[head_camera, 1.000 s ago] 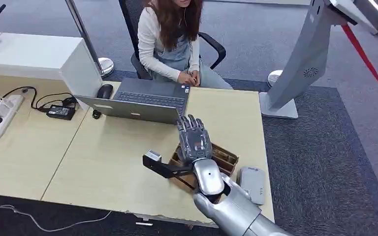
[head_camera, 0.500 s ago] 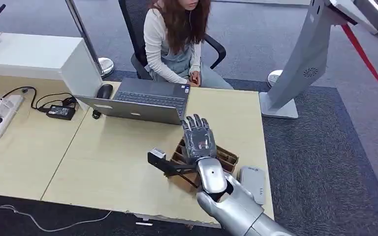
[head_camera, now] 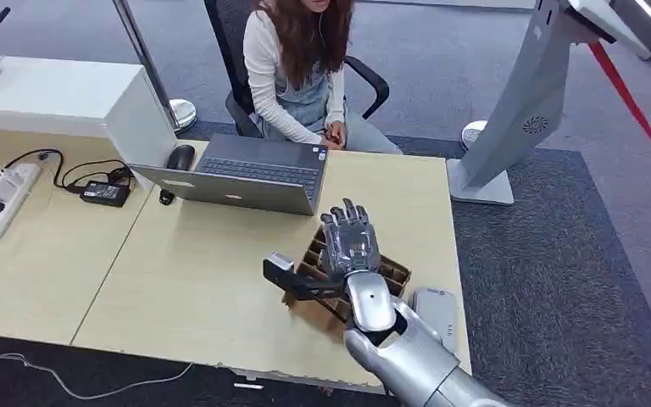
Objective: Pass the card to the sensor for recognition and then transmit it.
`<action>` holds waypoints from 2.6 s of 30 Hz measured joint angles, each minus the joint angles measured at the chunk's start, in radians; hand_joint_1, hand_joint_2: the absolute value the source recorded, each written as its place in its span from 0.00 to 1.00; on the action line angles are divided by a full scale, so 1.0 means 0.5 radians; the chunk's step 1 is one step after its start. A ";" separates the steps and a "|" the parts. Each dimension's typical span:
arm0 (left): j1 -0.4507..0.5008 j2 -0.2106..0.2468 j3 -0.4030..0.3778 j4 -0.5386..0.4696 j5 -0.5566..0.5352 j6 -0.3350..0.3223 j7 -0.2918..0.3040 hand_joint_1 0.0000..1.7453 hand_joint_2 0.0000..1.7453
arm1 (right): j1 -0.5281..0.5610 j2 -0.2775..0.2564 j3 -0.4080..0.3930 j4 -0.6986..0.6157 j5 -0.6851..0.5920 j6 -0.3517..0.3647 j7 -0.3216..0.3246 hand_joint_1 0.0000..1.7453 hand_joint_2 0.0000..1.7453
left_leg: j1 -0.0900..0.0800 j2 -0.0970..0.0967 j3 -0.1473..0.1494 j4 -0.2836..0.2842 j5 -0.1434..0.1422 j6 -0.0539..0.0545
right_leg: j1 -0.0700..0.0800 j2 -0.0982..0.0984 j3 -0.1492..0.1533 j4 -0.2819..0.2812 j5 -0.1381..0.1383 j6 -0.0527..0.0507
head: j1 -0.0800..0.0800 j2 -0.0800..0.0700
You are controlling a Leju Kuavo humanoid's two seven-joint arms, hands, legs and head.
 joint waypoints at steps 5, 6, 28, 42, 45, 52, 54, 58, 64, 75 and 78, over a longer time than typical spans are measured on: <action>-0.002 -0.001 0.000 0.000 -0.033 -0.008 0.008 0.00 0.00 | 0.000 -0.007 -0.006 0.008 -0.005 0.000 0.001 0.37 1.00 | 0.000 0.000 0.000 0.000 0.000 0.000 | 0.000 0.000 0.000 0.000 0.000 0.000 | 0.000 0.000; -0.003 -0.001 0.000 0.000 -0.041 -0.010 0.011 0.00 0.00 | 0.000 -0.008 -0.007 0.009 -0.005 -0.001 0.001 0.37 1.00 | 0.000 0.000 0.000 0.000 0.000 0.000 | 0.000 0.000 0.000 0.000 0.000 0.000 | 0.000 0.000; -0.014 -0.002 -0.012 0.000 -0.146 -0.048 0.031 0.00 0.00 | 0.000 -0.007 -0.007 0.037 -0.023 0.004 0.001 0.61 1.00 | 0.000 0.000 0.000 0.000 0.000 0.000 | 0.000 0.000 0.000 0.000 0.000 0.000 | 0.000 0.000; -0.018 -0.003 -0.016 0.000 -0.214 -0.078 0.034 0.00 0.00 | -0.012 -0.001 -0.008 0.037 -0.047 0.024 -0.007 1.00 1.00 | 0.000 0.000 0.000 0.000 0.000 0.000 | 0.000 0.000 0.000 0.000 0.000 0.000 | 0.000 0.000; -0.019 -0.003 -0.016 0.000 -0.229 -0.080 0.037 0.00 0.00 | -0.014 0.001 -0.008 0.037 -0.055 0.030 -0.018 1.00 1.00 | 0.000 0.000 0.000 0.000 0.000 0.000 | 0.000 0.000 0.000 0.000 0.000 0.000 | 0.000 0.000; -0.021 -0.003 -0.016 0.000 -0.268 -0.083 0.040 0.00 0.00 | -0.012 0.005 -0.008 0.037 -0.076 -0.017 -0.050 1.00 1.00 | 0.000 0.000 0.000 0.000 0.000 0.000 | 0.000 0.000 0.000 0.000 0.000 0.000 | 0.000 0.000; -0.022 -0.004 -0.017 0.000 -0.286 -0.073 0.040 0.00 0.00 | -0.010 0.005 -0.007 0.035 -0.076 -0.046 -0.076 1.00 1.00 | 0.000 0.000 0.000 0.000 0.000 0.000 | 0.000 0.000 0.000 0.000 0.000 0.000 | 0.000 0.000; -0.022 -0.005 -0.017 0.000 -0.320 -0.041 0.029 0.00 0.00 | -0.009 -0.008 -0.007 -0.038 -0.068 -0.082 -0.110 1.00 1.00 | 0.000 0.000 0.000 0.000 0.000 0.000 | 0.000 0.000 0.000 0.000 0.000 0.000 | 0.000 0.000; -0.021 -0.005 -0.017 0.000 -0.369 -0.001 -0.013 0.00 0.00 | -0.026 -0.079 -0.016 -0.348 0.025 -0.080 -0.109 1.00 1.00 | 0.000 0.000 0.000 0.000 0.000 0.000 | 0.000 0.000 0.000 0.000 0.000 0.000 | 0.000 0.000; -0.020 -0.004 -0.017 0.001 -0.367 0.019 -0.064 0.00 0.00 | -0.149 -0.247 -0.105 -1.025 0.140 0.099 -0.012 1.00 1.00 | 0.000 0.001 0.000 0.001 0.000 0.000 | 0.000 0.000 -0.001 0.000 0.002 -0.001 | 0.000 0.000; -0.020 -0.005 -0.017 0.001 -0.367 0.019 -0.072 0.00 0.00 | -0.195 -0.288 -0.143 -1.194 0.134 0.108 0.005 1.00 1.00 | 0.000 0.000 0.000 0.001 0.000 0.000 | 0.000 0.000 -0.001 0.000 0.002 -0.001 | 0.000 0.000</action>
